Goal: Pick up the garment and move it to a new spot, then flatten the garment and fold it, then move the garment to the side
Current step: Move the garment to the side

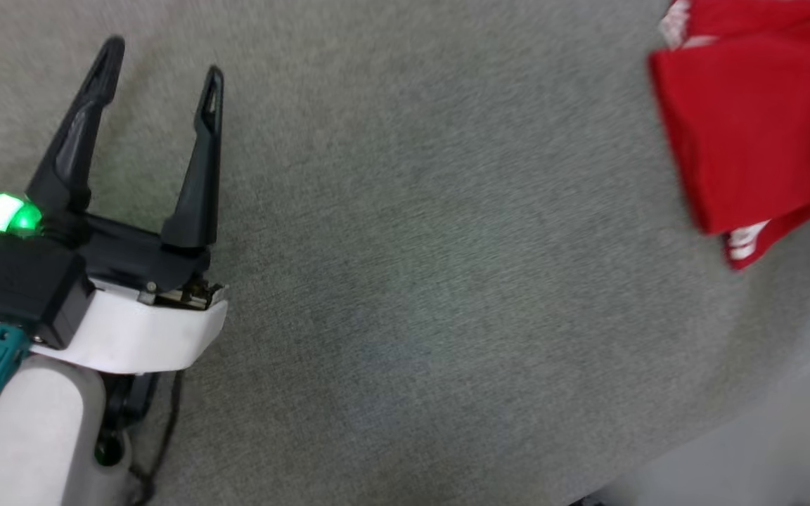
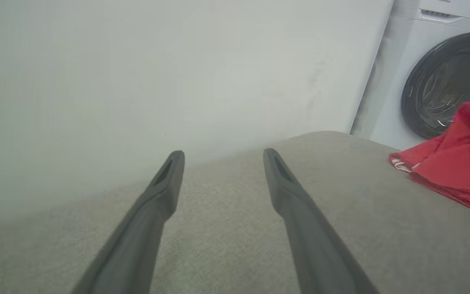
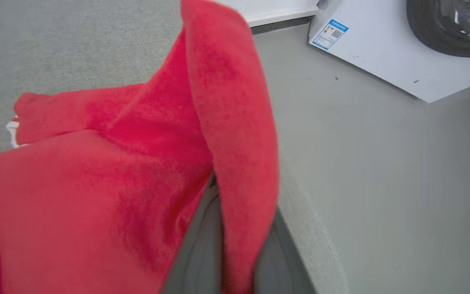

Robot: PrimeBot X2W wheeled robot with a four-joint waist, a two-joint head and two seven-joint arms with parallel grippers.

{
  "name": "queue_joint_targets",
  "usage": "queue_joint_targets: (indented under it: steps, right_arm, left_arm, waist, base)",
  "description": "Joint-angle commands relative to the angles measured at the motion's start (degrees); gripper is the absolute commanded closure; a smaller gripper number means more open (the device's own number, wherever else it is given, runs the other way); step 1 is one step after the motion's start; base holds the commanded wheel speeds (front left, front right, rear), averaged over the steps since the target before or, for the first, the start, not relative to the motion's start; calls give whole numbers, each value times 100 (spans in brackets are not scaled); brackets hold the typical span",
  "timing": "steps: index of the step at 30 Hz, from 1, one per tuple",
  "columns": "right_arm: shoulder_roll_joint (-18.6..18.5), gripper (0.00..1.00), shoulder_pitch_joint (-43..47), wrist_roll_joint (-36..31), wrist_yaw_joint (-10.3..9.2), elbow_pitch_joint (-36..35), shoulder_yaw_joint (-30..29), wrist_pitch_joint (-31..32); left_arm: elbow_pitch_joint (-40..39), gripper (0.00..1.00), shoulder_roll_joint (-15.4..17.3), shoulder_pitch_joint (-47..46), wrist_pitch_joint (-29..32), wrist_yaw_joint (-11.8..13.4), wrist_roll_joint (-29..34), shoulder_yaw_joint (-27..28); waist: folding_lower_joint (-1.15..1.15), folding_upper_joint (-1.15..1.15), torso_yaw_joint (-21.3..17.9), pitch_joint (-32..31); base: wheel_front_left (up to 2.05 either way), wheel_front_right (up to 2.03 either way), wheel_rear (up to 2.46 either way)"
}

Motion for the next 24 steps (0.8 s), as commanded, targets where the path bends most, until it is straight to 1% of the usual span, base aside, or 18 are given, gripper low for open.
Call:
queue_joint_targets:
  steps: [1, 5, 9, 10, 11, 15, 17, 21, 24]
  right_arm:
    - [-42, 100, -127, -100, -4, 25, -46, -56]
    - [-196, 100, -431, -418, -5, 221, -365, -298]
    - [-151, 100, -595, -802, -5, 532, -540, -613]
    - [-127, 56, -614, -885, -5, 613, -582, -690]
    - [-109, 0, -628, -978, -5, 668, -625, -782]
    - [-130, 0, -567, -1397, -5, 787, -746, -1204]
    - [-140, 0, -442, -1568, -4, 733, -673, -1468]
    - [-181, 0, -182, -1710, -5, 535, -618, -1786]
    - [-233, 0, 129, -1652, -5, 276, -511, -1912]
  left_arm:
    - [-65, 0, 43, -107, 40, -19, 38, -10]
    - [-205, 0, 82, -321, 134, -78, 72, -66]
    - [-159, 0, 103, -402, 119, -113, 58, -96]
    - [-131, 0, 118, -394, 103, -123, 52, -102]
    - [-104, 0, 123, -396, 87, -136, 48, -111]
    - [49, 0, 51, -313, -51, -98, 8, -120]
    - [147, 0, 9, -248, -145, -70, -37, -111]
    - [409, 0, -26, -44, -354, -23, -137, -51]
    - [613, 0, -118, 181, -525, 38, -240, -26]
  waist:
    - [-1, 0, 31, 453]
    - [-1, 0, 138, 724]
    - [-1, 0, 237, 836]
    - [-1, 0, 256, 840]
    - [-1, 0, 279, 836]
    - [-1, 0, 366, 664]
    - [-1, 0, 408, 488]
    - [-1, 0, 515, -17]
    - [-1, 0, 650, -450]
  base:
    - [0, 0, 0]
    - [0, 0, 0]
    - [0, 0, 0]
    - [0, 0, 0]
    - [0, 0, 0]
    - [0, 0, 0]
    - [0, 0, 0]
    - [0, 0, 0]
    - [0, 0, 0]
